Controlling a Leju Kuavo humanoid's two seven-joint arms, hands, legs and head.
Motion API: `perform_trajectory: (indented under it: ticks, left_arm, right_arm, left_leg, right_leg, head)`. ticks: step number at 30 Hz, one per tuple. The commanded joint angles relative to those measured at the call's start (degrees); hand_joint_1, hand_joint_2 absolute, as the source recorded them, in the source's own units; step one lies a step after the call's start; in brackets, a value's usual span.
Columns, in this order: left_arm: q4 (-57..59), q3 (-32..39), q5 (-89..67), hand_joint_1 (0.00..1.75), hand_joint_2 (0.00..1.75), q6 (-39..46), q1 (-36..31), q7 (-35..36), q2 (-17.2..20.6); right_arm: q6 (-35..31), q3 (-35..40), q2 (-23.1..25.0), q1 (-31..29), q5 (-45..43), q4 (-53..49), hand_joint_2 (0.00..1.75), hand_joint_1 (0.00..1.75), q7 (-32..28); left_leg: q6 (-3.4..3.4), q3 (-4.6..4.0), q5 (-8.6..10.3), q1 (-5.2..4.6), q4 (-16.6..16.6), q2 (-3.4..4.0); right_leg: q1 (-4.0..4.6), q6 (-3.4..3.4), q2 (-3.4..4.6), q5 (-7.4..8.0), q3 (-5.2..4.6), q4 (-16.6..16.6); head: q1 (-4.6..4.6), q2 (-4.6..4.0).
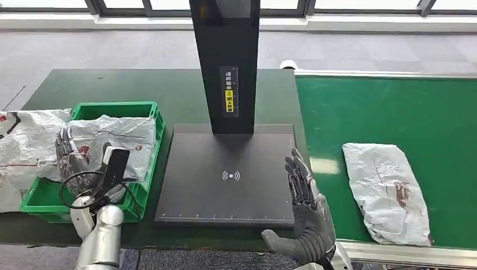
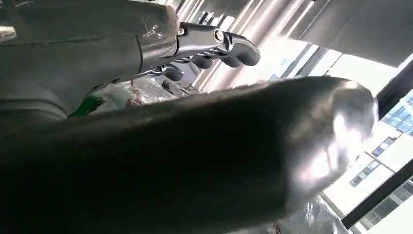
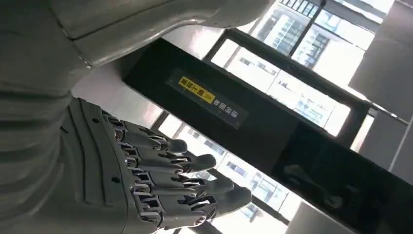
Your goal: Moved the parcel from conveyor to table for the left to box.
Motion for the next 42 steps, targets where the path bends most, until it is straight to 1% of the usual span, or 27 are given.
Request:
perform_trajectory:
  ticks: [1, 8, 9, 10, 12, 14, 15, 16, 17, 18, 19, 20, 21, 22, 23, 24, 25, 26, 27, 28, 29, 32, 33, 35, 38, 40, 42]
  left_arm:
    - [1.23, 2.07, 0.12, 0.00, 0.00, 0.02, -0.75, -0.03, -0.19]
    - [0.65, 1.49, 2.09, 0.00, 0.00, 0.02, -0.17, -0.70, -0.28]
    - [-0.94, 0.25, 9.07, 0.00, 0.00, 0.02, 0.77, -3.96, -0.34]
    - [-4.24, -2.12, 17.82, 0.00, 0.00, 0.02, 2.88, -9.12, -0.26]
    - [-10.88, -6.86, 29.18, 0.00, 0.00, -2.48, 7.35, -15.46, -0.42]
    - [-21.70, -13.17, 45.21, 0.00, 0.00, -14.46, 14.70, -23.35, -1.67]
    - [-25.71, -15.68, 50.36, 0.00, 0.00, -19.95, 18.41, -25.38, -2.36]
    - [-27.29, -16.80, 53.80, 0.00, 0.00, -22.93, 19.79, -26.57, -2.68]
    - [-32.15, -19.52, 57.73, 0.00, 0.00, -26.40, 22.58, -27.08, -2.14]
    - [-33.44, -21.08, 59.07, 0.00, 0.00, -28.49, 23.90, -27.08, -1.99]
    - [-33.90, -22.30, 61.47, 0.00, 0.00, -31.93, 24.81, -27.08, -1.95]
    - [-33.80, -22.83, 63.99, 0.00, 0.00, -36.12, 25.53, -27.08, -2.26]
    - [-33.78, -22.68, 64.82, 0.00, 0.00, -37.65, 25.67, -27.08, -2.52]
    - [-33.78, -22.68, 64.82, 0.00, 0.00, -37.65, 25.67, -27.08, -2.52]
    - [-31.07, -25.80, 60.38, 0.00, 0.00, -41.10, 24.90, -27.08, -0.05]
    - [-29.83, -26.08, 60.12, 0.00, 0.00, -40.86, 22.70, -27.08, -1.39]
    - [-30.52, -25.87, 61.98, 0.00, 0.00, -41.96, 22.03, -27.08, -1.49]
    - [-31.62, -25.57, 63.05, 0.00, 0.00, -43.22, 21.93, -27.08, -1.53]
    - [-32.63, -25.01, 62.60, 0.00, 0.00, -43.85, 22.05, -27.08, -1.78]
    - [-33.92, -25.21, 61.63, 0.00, 0.00, -45.11, 22.42, -27.08, -1.54]
    - [-34.20, -25.39, 61.22, 0.00, 0.00, -45.13, 22.51, -27.08, -1.43]
    - [-34.46, -27.61, 59.31, 0.00, 0.00, -42.33, 22.41, -27.08, -0.56]
    - [-34.64, -28.25, 61.42, 0.00, 0.00, -44.76, 22.21, -27.08, -0.25]
    - [-34.86, -28.15, 61.65, 0.00, 0.00, -45.42, 22.09, -27.08, -0.31]
    - [-36.16, -29.05, 61.42, 0.00, 0.00, -48.20, 22.30, -27.08, -0.24]
    - [-36.13, -29.48, 61.28, 0.00, 0.00, -48.73, 22.53, -27.08, -0.15]
    - [-36.13, -29.48, 61.28, 0.00, 0.00, -48.73, 22.53, -27.08, -0.15]
  right_arm:
    - [-0.17, -1.82, -0.33, -1.58, -0.02, 3.63, 1.75, 0.00, 0.08]
    - [-0.29, -1.93, -0.31, -1.56, -0.04, 3.53, 1.75, 0.00, 0.06]
    - [-0.61, -2.19, -0.32, -1.47, -0.06, 3.54, 1.75, 0.00, 0.04]
    - [-1.58, -3.05, -0.33, -1.30, 0.25, 3.52, 1.75, 0.00, 0.35]
    - [-3.81, -5.92, -0.46, -0.79, 0.71, 3.25, 1.75, 0.00, 1.11]
    - [-11.84, -12.20, 0.38, -0.43, 10.77, 4.33, 1.75, 0.00, 7.83]
    - [-13.56, -14.99, 0.38, -0.88, 13.59, 5.51, 1.75, 0.00, 9.84]
    - [-13.01, -16.25, 0.21, -1.37, 13.65, 6.50, 1.75, 0.00, 10.63]
    - [-15.36, -19.10, -0.19, -3.20, 19.71, 9.70, 1.75, 0.00, 14.04]
    - [-18.43, -20.95, -0.31, -4.42, 26.36, 12.17, 1.75, 0.00, 17.92]
    - [-19.70, -22.32, -0.86, -5.37, 30.09, 14.40, 1.75, 0.00, 20.70]
    - [-22.01, -24.51, -1.66, -6.35, 36.39, 17.47, 1.75, 0.00, 25.17]
    - [-23.10, -25.15, -1.77, -6.74, 39.37, 18.52, 1.75, 0.00, 26.91]
    - [-23.10, -25.15, -1.77, -6.74, 39.37, 18.52, 1.75, 0.00, 26.91]
    - [-17.01, -30.68, -2.46, -6.39, 46.57, 21.61, 1.75, 0.00, 34.11]
    - [-19.81, -33.99, -3.69, -4.98, 52.65, 24.36, 1.75, 0.00, 39.25]
    - [-21.45, -36.47, -4.13, -4.53, 50.35, 26.23, 1.75, 0.00, 35.43]
    - [-22.10, -37.82, -3.99, -4.58, 50.24, 27.01, 1.75, 0.00, 33.74]
    - [-22.46, -39.60, -3.17, -4.85, 50.76, 27.36, 1.75, 0.00, 31.94]
    - [-21.89, -41.23, -1.38, -5.08, 52.03, 26.32, 1.75, 0.00, 30.52]
    - [-21.55, -41.51, -0.76, -5.10, 52.44, 25.72, 1.75, 0.00, 30.38]
    - [-19.31, -42.79, 1.63, -4.40, 53.88, 22.49, 1.75, 0.00, 30.23]
    - [-16.15, -44.27, 1.99, -4.17, 54.71, 22.44, 1.75, 0.00, 31.82]
    - [-15.70, -45.21, 1.70, -3.96, 54.77, 22.66, 1.75, 0.00, 32.03]
    - [-12.61, -51.23, -0.38, -4.85, 57.15, 29.33, 1.75, 0.00, 33.13]
    - [-11.12, -53.09, -2.27, -6.04, 57.28, 34.69, 1.75, 0.00, 33.78]
    - [-11.12, -53.09, -2.27, -6.04, 57.28, 34.69, 1.75, 0.00, 33.78]
  left_leg:
    - [0.02, -0.03, 0.05, 0.05, -0.06, 0.07]
    - [0.03, -0.07, 0.08, 0.09, -0.10, 0.09]
    - [0.03, -0.06, 0.06, 0.06, -0.08, 0.10]
    - [0.03, -0.08, 0.05, 0.09, -0.06, 0.12]
    - [0.04, -0.08, 0.03, 0.09, -0.07, 0.14]
    - [0.04, -0.09, -0.02, 0.09, -0.02, 0.13]
    - [0.07, -0.07, -0.02, 0.09, -0.10, 0.22]
    - [0.05, -0.07, -0.06, 0.06, -0.02, 0.24]
    - [0.07, -0.05, -0.07, 0.05, -0.07, 0.26]
    - [0.12, -0.04, -0.12, 0.07, -0.03, 0.33]
    - [0.20, -0.06, -0.14, 0.08, -0.06, 0.32]
    - [0.24, -0.05, -0.18, 0.10, -0.03, 0.35]
    - [0.27, -0.05, -0.18, 0.12, -0.07, 0.42]
    - [0.28, -0.05, -0.20, 0.07, -0.07, 0.42]
    - [0.31, -0.04, -0.18, 0.09, -0.11, 0.41]
    - [0.34, -0.04, -0.15, 0.08, -0.15, 0.36]
    - [0.35, -0.06, -0.14, 0.07, -0.10, -0.03]
    - [0.39, -0.10, -0.08, 0.08, -0.16, -0.16]
    - [0.43, -0.09, -0.10, 0.11, -0.12, -0.22]
    - [0.38, -0.06, -0.22, 0.09, 0.03, 0.07]
    - [0.40, -0.16, -0.19, 0.07, 0.04, 0.02]
    - [0.46, -0.25, -0.29, 0.08, 0.07, 0.23]
    - [0.41, -0.21, -0.30, 0.05, 0.10, 0.28]
    - [0.41, -0.22, -0.27, 0.02, 0.09, 0.11]
    - [0.42, -0.18, -0.27, 0.05, 0.06, 0.08]
    - [0.45, -0.14, -0.23, 0.06, -0.04, 0.12]
    - [0.46, -0.13, -0.26, 0.08, 0.00, 0.18]
  right_leg:
    - [0.05, -0.01, 0.08, 0.09, -0.03, -0.10]
    - [0.09, -0.01, 0.10, 0.15, -0.04, -0.19]
    - [0.05, -0.01, 0.11, 0.12, -0.06, -0.14]
    - [0.09, -0.01, 0.13, 0.13, -0.07, -0.15]
    - [0.09, 0.00, 0.15, 0.12, -0.06, -0.17]
    - [0.09, 0.01, 0.12, 0.07, -0.07, -0.15]
    - [0.09, 0.03, 0.22, 0.11, -0.07, -0.26]
    - [0.05, 0.03, 0.27, 0.04, -0.13, -0.14]
    - [0.04, 0.04, 0.31, 0.05, -0.12, -0.20]
    - [0.05, 0.05, 0.36, 0.05, -0.10, -0.21]
    - [0.05, 0.07, 0.34, 0.08, -0.08, -0.28]
    - [0.03, 0.07, 0.35, 0.07, -0.06, -0.24]
    - [0.06, 0.08, 0.43, 0.12, -0.07, -0.34]
    - [0.00, 0.07, 0.41, 0.09, -0.09, -0.31]
    - [0.01, 0.08, 0.38, 0.13, -0.05, -0.40]
    - [0.01, 0.08, 0.36, 0.16, -0.03, -0.47]
    - [0.00, 0.13, -0.05, 0.05, 0.11, -0.44]
    - [0.01, 0.19, -0.19, 0.07, 0.16, -0.54]
    - [0.04, 0.20, -0.25, 0.07, 0.11, -0.60]
    - [0.04, 0.17, 0.02, 0.02, -0.02, -0.41]
    - [0.03, 0.18, -0.07, 0.04, -0.04, -0.40]
    - [0.01, 0.24, 0.13, 0.04, -0.07, -0.35]
    - [-0.01, 0.25, 0.24, 0.02, -0.11, -0.26]
    - [-0.04, 0.27, 0.09, 0.00, -0.11, -0.28]
    - [0.00, 0.28, 0.07, 0.00, -0.02, -0.35]
    - [0.01, 0.28, 0.11, 0.06, 0.02, -0.49]
    - [0.02, 0.31, 0.17, 0.07, 0.03, -0.47]
  head:
    - [0.00, 0.00]
    - [0.00, 0.00]
    - [0.00, 0.00]
    - [0.00, 0.00]
    - [0.00, 0.00]
    - [0.00, 0.00]
    - [0.00, 0.00]
    - [0.00, 0.00]
    - [0.00, 0.00]
    - [0.00, 0.00]
    - [0.00, 0.00]
    - [0.00, 0.00]
    - [0.00, 0.00]
    - [0.00, 0.00]
    - [0.00, 0.00]
    - [0.00, 0.00]
    - [0.00, 0.00]
    - [0.00, 0.00]
    - [0.00, 0.00]
    - [0.00, 0.00]
    - [0.00, 0.00]
    - [0.00, 0.00]
    - [0.00, 0.00]
    - [0.00, 0.00]
    - [0.00, 0.00]
    - [0.00, 0.00]
    - [0.00, 0.00]
